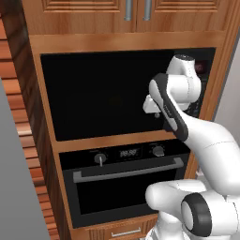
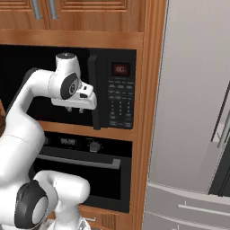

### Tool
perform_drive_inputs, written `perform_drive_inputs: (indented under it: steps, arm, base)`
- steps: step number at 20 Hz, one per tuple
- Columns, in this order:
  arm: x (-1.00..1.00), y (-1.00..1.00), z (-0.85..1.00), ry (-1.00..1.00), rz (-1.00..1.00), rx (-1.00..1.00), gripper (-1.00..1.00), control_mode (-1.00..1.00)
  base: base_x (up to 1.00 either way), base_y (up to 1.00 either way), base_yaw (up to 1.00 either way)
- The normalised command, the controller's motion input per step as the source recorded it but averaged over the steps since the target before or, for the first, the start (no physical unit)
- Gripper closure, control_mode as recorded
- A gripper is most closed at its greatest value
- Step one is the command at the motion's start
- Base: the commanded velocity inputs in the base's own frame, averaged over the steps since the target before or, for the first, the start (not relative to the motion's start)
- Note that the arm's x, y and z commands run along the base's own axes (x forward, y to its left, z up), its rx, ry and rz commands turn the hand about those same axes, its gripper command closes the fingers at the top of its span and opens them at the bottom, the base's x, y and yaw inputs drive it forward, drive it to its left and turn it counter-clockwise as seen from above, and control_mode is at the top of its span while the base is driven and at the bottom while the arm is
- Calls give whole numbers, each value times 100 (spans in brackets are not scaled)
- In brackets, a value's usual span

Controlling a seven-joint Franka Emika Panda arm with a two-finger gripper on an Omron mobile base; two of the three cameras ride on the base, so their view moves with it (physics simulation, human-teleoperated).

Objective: Open the microwave door.

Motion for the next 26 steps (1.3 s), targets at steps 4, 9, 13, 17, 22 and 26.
perform_drive_inputs:
  steps: [4,9,13,17,22,26]
  arm:
    - [-45,-6,0,-19,0,0,-100,-100]
    - [-69,-26,16,-46,0,3,-100,-100]
    - [-28,-44,36,-26,-1,4,-100,-100]
    - [0,-36,47,-27,0,0,-100,-100]
    - [0,-28,55,-29,0,0,-100,-100]
    - [3,-16,50,-24,0,0,-100,-100]
  base:
    - [0,0,0]
    - [0,0,0]
    - [0,0,0]
    - [0,0,0]
    - [0,0,0]
    - [0,0,0]
